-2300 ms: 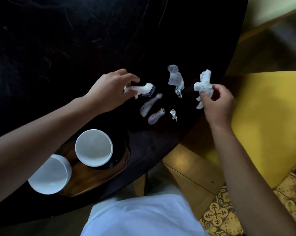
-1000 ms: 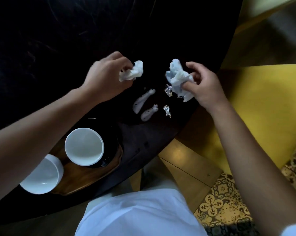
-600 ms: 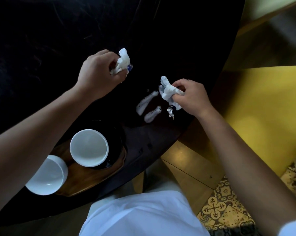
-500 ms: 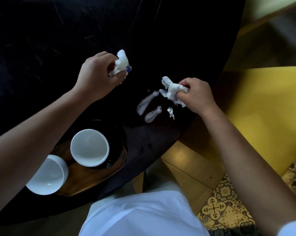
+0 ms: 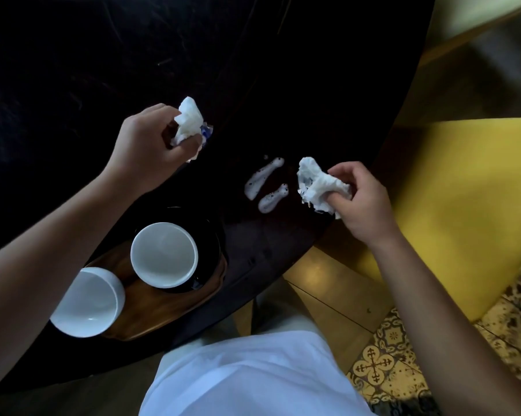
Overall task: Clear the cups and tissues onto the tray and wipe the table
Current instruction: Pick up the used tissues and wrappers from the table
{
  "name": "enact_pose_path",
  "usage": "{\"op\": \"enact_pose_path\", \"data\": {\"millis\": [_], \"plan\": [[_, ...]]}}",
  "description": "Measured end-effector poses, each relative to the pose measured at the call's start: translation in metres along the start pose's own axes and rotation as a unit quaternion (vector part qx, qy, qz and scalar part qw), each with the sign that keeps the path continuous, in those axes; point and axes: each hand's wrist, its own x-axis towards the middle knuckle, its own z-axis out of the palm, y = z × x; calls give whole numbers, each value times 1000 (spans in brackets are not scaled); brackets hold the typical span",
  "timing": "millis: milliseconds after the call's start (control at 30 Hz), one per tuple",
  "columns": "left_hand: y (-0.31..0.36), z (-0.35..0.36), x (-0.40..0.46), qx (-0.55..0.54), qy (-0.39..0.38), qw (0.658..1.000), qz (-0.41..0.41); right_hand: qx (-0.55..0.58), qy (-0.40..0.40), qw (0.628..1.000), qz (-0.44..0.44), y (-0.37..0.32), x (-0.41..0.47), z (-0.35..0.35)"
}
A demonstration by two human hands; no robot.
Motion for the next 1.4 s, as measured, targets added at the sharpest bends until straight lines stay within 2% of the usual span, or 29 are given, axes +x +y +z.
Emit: {"op": "enact_pose_path", "data": {"millis": [133,400,667,800,967,1133,1267,1400], "plan": [[-9,-8,-24,-14,8,999,-43,-2,-24,999,22,4,-12,18],[-33,-38,-90,-30,32,994,-102,-115,-73,990,-27,6,-10,33],[-48,-53,-157,-54,90,978,-180,-139,-36,989,-29,11,-10,42],[-38,-55,-188,-107,135,960,-220,-108,-19,994,6,15,-13,42],[-11,-37,-234,-155,139,953,-220,14,36,995,89,10,-29,34],[-12,-22,-301,-186,146,939,-251,68,47,995,63,-3,-73,33],[-21,-2,-359,-230,153,923,-268,87,31,995,38,-19,-119,67],[-41,12,-400,-280,169,891,-314,82,37,996,5,-31,-166,111]]}}
